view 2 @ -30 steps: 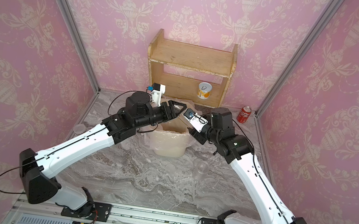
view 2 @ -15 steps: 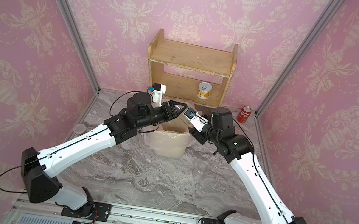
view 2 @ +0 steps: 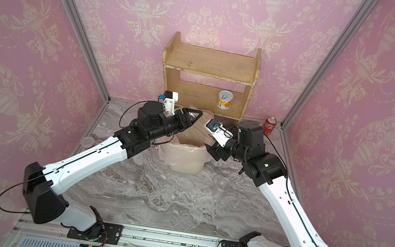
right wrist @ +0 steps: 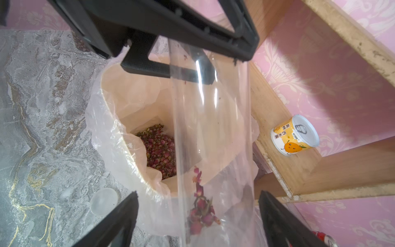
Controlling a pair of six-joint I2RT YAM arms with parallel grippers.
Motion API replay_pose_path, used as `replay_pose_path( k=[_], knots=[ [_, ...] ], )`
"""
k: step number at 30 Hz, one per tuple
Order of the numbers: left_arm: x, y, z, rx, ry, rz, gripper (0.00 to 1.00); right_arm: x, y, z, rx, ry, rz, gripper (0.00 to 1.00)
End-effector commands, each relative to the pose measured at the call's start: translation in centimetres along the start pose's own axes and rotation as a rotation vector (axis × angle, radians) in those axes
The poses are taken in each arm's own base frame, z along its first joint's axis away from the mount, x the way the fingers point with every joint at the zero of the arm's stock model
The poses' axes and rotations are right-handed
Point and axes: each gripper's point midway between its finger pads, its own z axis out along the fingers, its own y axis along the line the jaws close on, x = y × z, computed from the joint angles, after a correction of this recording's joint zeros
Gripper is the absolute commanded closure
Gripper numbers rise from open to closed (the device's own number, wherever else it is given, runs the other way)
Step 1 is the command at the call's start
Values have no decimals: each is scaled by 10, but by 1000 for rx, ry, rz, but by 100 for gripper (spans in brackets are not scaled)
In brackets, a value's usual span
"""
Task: Empty the moldy dried flower tea in the jars
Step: Pour the moldy dried flower tea into the trash bin.
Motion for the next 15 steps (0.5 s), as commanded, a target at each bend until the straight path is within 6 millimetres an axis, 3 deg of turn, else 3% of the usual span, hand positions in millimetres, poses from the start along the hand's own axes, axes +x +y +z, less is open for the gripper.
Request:
replay_pose_path(
  k=[1,5,10,15],
  knots=[
    [-15,-7,-7,29,-54,-22,76,-10,6,-17,-3,-70,47,6],
    [-23,-4,-9,40,-78,-57,77,-26,0,-44,57,-200,212,0],
    [-30,-14,-8,84,-93,-91,78,-22,-39,-72,250,-250,710,0],
    [-35,-27,-5,151,-102,-158,78,-22,-43,-73,213,-319,1175,0]
  ],
)
